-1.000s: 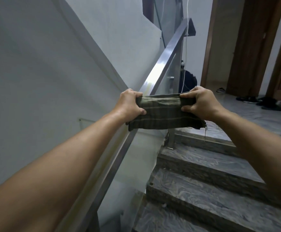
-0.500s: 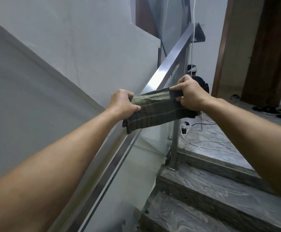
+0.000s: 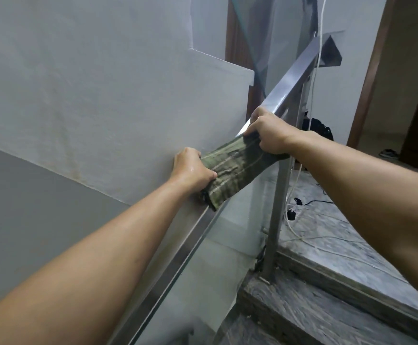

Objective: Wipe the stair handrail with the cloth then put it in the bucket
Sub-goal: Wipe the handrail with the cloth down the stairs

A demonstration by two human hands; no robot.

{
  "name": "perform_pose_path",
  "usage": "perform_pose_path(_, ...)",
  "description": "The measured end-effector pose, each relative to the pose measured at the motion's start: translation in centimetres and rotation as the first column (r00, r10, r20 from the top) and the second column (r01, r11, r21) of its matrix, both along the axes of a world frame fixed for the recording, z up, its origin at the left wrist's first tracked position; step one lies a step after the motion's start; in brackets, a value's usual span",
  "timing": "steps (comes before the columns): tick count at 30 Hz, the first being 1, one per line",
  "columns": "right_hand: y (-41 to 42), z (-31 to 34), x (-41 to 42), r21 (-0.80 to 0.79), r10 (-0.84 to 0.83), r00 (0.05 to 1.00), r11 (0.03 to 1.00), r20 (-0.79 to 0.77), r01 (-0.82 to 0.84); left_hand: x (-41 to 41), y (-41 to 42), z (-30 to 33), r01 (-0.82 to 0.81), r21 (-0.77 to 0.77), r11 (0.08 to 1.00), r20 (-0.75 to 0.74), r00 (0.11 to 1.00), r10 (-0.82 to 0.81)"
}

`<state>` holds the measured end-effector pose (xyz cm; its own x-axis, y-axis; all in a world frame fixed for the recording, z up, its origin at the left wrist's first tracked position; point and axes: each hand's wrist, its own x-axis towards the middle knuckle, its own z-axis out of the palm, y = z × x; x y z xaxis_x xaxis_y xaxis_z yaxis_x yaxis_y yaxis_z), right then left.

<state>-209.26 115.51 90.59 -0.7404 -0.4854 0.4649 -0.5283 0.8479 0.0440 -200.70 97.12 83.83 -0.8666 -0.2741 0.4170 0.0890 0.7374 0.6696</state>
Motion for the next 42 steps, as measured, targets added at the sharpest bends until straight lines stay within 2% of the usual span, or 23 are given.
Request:
perform_pose_path(5,-1.1,1.1,-2.1,0.110,0.006,0.998,0.994,-0.063,0.001,-1.0,0.9,-0.7,-0.050,-0.024,0.998,0.060,0.997,0.052)
perform_pose_path(7,-1.2,1.0,-2.2,0.150,0.014,0.989,0.989,-0.146,0.008,-1.1,1.3,-0.9,-0.093,-0.104,0.990,0.094,0.990,0.103)
perform_pose_path(10,-1.0,0.8,-2.6,0.169,0.068,0.951,0.985,-0.303,-0.016,-0.7,1.8,-0.3,-0.155,-0.323,0.933,0.065,0.980,0.186)
perform_pose_path(12,-0.8,0.7,-2.9,0.235,0.130,0.932,0.971,-0.340,-0.050,-0.6,2.1,0.1,-0.080,-0.342,0.936,-0.001,0.996,0.084)
perform_pose_path(15,-0.3,0.5,-3.4,0.359,0.222,0.948,0.924,-0.228,-0.130,-1.2,2.6,0.0,0.175,-0.258,0.950,0.001,0.983,-0.181)
perform_pose_path(17,0.2,0.2,-3.3,0.378,0.225,0.959,0.914,-0.173,-0.146,-2.1,2.9,-0.5,0.240,-0.204,0.949,0.035,0.971,-0.238)
perform_pose_path(21,1.3,-0.3,-3.2,0.434,0.130,0.988,0.897,-0.087,-0.080,-3.3,3.5,-2.7,0.209,-0.279,0.937,0.190,0.969,-0.160)
perform_pose_path(25,1.6,-0.7,-3.6,0.506,0.106,0.992,0.861,-0.062,-0.060,-3.0,3.6,-4.3,0.156,-0.407,0.900,0.134,0.985,-0.111)
perform_pose_path(36,-0.5,-4.6,-0.6,0.567,0.353,0.933,0.783,-0.066,-0.256,3.2,0.6,-9.3,0.044,-0.456,0.889,0.111,0.994,0.007)
perform_pose_path(42,-4.0,-8.3,3.7,0.659,0.404,0.912,0.706,-0.072,-0.261,8.4,-2.6,-13.1,0.020,-0.429,0.903,0.126,0.991,0.038)
